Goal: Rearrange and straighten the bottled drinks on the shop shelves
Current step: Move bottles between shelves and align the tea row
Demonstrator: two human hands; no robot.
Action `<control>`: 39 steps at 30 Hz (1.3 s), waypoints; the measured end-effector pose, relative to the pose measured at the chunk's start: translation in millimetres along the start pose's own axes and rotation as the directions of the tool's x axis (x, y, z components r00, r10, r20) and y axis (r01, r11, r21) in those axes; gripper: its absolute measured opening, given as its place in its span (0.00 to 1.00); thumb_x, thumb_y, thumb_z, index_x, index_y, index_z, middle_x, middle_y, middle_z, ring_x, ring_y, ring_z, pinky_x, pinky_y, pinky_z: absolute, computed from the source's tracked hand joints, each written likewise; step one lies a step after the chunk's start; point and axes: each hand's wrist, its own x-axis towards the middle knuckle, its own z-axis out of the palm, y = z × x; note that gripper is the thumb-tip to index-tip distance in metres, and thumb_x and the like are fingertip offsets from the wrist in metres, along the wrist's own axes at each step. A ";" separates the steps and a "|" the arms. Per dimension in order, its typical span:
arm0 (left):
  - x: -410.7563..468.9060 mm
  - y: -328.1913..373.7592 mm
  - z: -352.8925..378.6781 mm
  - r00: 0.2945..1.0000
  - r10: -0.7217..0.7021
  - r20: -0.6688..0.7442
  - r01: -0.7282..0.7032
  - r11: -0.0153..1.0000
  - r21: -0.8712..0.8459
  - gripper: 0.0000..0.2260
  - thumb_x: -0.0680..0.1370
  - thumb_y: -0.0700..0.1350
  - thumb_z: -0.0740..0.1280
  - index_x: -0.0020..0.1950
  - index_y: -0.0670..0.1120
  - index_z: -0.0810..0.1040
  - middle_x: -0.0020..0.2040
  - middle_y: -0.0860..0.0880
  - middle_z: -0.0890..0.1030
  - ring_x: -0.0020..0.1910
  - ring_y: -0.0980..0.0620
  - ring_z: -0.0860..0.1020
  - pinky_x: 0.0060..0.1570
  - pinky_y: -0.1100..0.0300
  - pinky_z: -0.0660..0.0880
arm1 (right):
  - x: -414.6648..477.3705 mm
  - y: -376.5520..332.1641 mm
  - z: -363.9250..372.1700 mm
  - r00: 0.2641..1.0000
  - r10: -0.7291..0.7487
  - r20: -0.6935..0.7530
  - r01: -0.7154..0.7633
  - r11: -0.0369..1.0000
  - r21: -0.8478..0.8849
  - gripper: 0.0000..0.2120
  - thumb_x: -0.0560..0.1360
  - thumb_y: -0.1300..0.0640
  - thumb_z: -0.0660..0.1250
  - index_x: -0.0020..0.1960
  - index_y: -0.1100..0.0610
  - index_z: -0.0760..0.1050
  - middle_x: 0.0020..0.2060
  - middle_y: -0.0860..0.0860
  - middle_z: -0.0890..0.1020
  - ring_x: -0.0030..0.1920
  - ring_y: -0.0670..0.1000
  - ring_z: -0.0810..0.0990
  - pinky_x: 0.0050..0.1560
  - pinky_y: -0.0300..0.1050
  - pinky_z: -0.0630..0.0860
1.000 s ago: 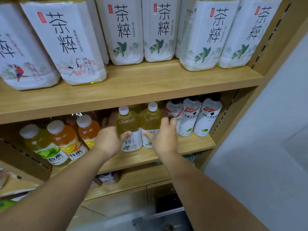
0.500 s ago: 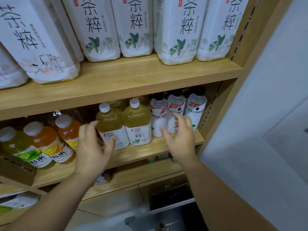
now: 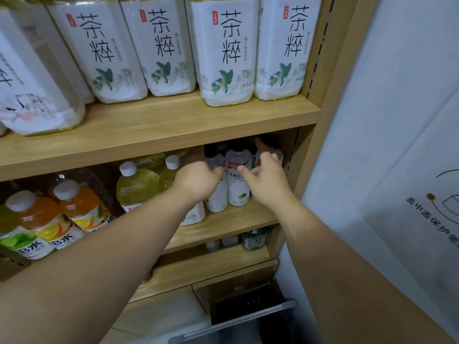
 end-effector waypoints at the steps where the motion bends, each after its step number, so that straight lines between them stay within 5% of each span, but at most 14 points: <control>1: 3.7 4.1 1.6 0.997 -0.045 0.064 0.042 0.998 0.038 0.16 0.82 0.51 0.64 0.52 0.37 0.79 0.49 0.38 0.84 0.48 0.40 0.83 0.50 0.50 0.80 | 5.7 -1.1 2.6 0.999 -0.004 0.033 0.004 1.000 0.028 0.37 0.79 0.51 0.69 0.82 0.50 0.54 0.56 0.53 0.75 0.45 0.48 0.78 0.48 0.46 0.76; 4: 12.3 10.6 3.7 0.970 -0.172 0.169 0.168 0.985 0.036 0.16 0.84 0.52 0.61 0.42 0.43 0.76 0.42 0.45 0.80 0.44 0.46 0.80 0.55 0.52 0.77 | 16.8 -3.5 10.5 0.994 0.057 0.091 -0.065 0.994 0.083 0.40 0.77 0.55 0.69 0.83 0.50 0.51 0.47 0.62 0.84 0.43 0.60 0.83 0.42 0.54 0.83; 7: 21.2 2.8 3.6 0.986 -0.118 0.119 0.097 0.981 0.168 0.10 0.83 0.48 0.62 0.50 0.42 0.77 0.46 0.44 0.81 0.50 0.44 0.83 0.49 0.53 0.78 | 19.2 -1.4 15.6 0.992 0.073 0.105 -0.080 0.995 0.062 0.34 0.76 0.53 0.70 0.78 0.53 0.61 0.40 0.59 0.83 0.38 0.58 0.82 0.37 0.54 0.81; 9: 17.7 -0.7 1.6 0.999 -0.043 -0.026 0.046 0.992 0.115 0.09 0.80 0.44 0.65 0.49 0.39 0.79 0.44 0.39 0.83 0.44 0.41 0.84 0.44 0.50 0.81 | 15.1 -3.4 12.9 0.992 0.097 0.080 -0.096 0.995 -0.016 0.13 0.78 0.50 0.71 0.56 0.58 0.75 0.42 0.56 0.79 0.39 0.54 0.76 0.39 0.48 0.72; 11: 8.3 -2.1 0.7 0.990 0.037 -0.135 -0.029 0.998 0.056 0.06 0.77 0.41 0.67 0.49 0.39 0.81 0.43 0.39 0.83 0.40 0.40 0.83 0.41 0.49 0.81 | 6.9 -0.6 13.7 0.996 0.089 0.013 -0.088 0.993 -0.084 0.14 0.79 0.49 0.70 0.45 0.59 0.72 0.47 0.56 0.73 0.42 0.52 0.71 0.41 0.45 0.66; 16: -12.9 -12.7 7.8 0.984 -0.002 -0.177 -0.027 0.987 -0.159 0.13 0.76 0.46 0.73 0.59 0.44 0.82 0.46 0.44 0.86 0.45 0.43 0.84 0.46 0.49 0.82 | -18.1 7.6 19.0 0.979 -0.125 -0.161 0.113 0.990 -0.078 0.14 0.77 0.51 0.74 0.53 0.61 0.76 0.52 0.54 0.71 0.44 0.48 0.70 0.42 0.43 0.65; 19: -23.9 -16.0 10.6 0.974 0.074 -0.214 -0.101 0.988 -0.119 0.08 0.77 0.45 0.74 0.53 0.43 0.83 0.43 0.45 0.85 0.45 0.45 0.83 0.44 0.54 0.79 | -29.0 6.9 16.6 0.974 -0.173 -0.147 0.164 0.984 -0.069 0.16 0.77 0.53 0.73 0.61 0.60 0.77 0.59 0.55 0.76 0.53 0.49 0.75 0.49 0.40 0.67; 22: -40.6 -27.5 9.5 0.943 0.196 -0.270 -0.219 0.974 -0.061 0.09 0.75 0.45 0.75 0.53 0.44 0.84 0.48 0.46 0.83 0.49 0.48 0.79 0.45 0.60 0.69 | -44.2 5.4 9.7 0.971 -0.179 -0.157 0.175 0.984 -0.037 0.16 0.79 0.55 0.71 0.64 0.59 0.77 0.60 0.54 0.77 0.59 0.50 0.75 0.53 0.39 0.67; 26: -71.7 -49.4 -8.5 0.913 0.257 -0.316 -0.312 0.940 -0.135 0.10 0.75 0.45 0.76 0.55 0.45 0.83 0.49 0.53 0.80 0.44 0.59 0.75 0.45 0.65 0.70 | -74.9 -1.2 0.1 0.977 -0.124 -0.176 0.130 0.991 0.023 0.14 0.80 0.54 0.69 0.63 0.58 0.77 0.59 0.52 0.77 0.57 0.45 0.74 0.55 0.39 0.70; 28: -92.7 -61.8 -22.6 0.929 0.227 -0.293 -0.293 0.934 -0.205 0.09 0.76 0.44 0.75 0.55 0.47 0.82 0.47 0.58 0.78 0.39 0.63 0.74 0.42 0.69 0.68 | -92.7 -6.9 -3.7 0.977 -0.107 -0.185 0.118 0.992 0.049 0.10 0.80 0.55 0.69 0.59 0.57 0.78 0.55 0.51 0.78 0.54 0.43 0.74 0.52 0.33 0.70; 32: -134.8 -98.6 -59.7 0.959 0.147 -0.242 -0.230 0.903 -0.363 0.07 0.75 0.41 0.75 0.51 0.51 0.83 0.44 0.59 0.79 0.34 0.62 0.75 0.36 0.68 0.69 | -122.8 -27.5 2.8 0.990 -0.095 -0.103 0.102 0.993 0.061 0.06 0.79 0.56 0.69 0.55 0.50 0.75 0.50 0.47 0.77 0.52 0.42 0.72 0.51 0.46 0.69; 39: -193.4 -189.7 -120.2 0.963 -0.137 -0.234 -0.003 0.858 -0.514 0.07 0.77 0.35 0.73 0.51 0.46 0.82 0.30 0.61 0.79 0.29 0.64 0.75 0.34 0.66 0.73 | -154.9 -78.0 74.2 0.988 -0.097 0.118 0.082 0.988 0.128 0.06 0.78 0.56 0.69 0.53 0.48 0.75 0.49 0.40 0.77 0.51 0.48 0.75 0.48 0.50 0.70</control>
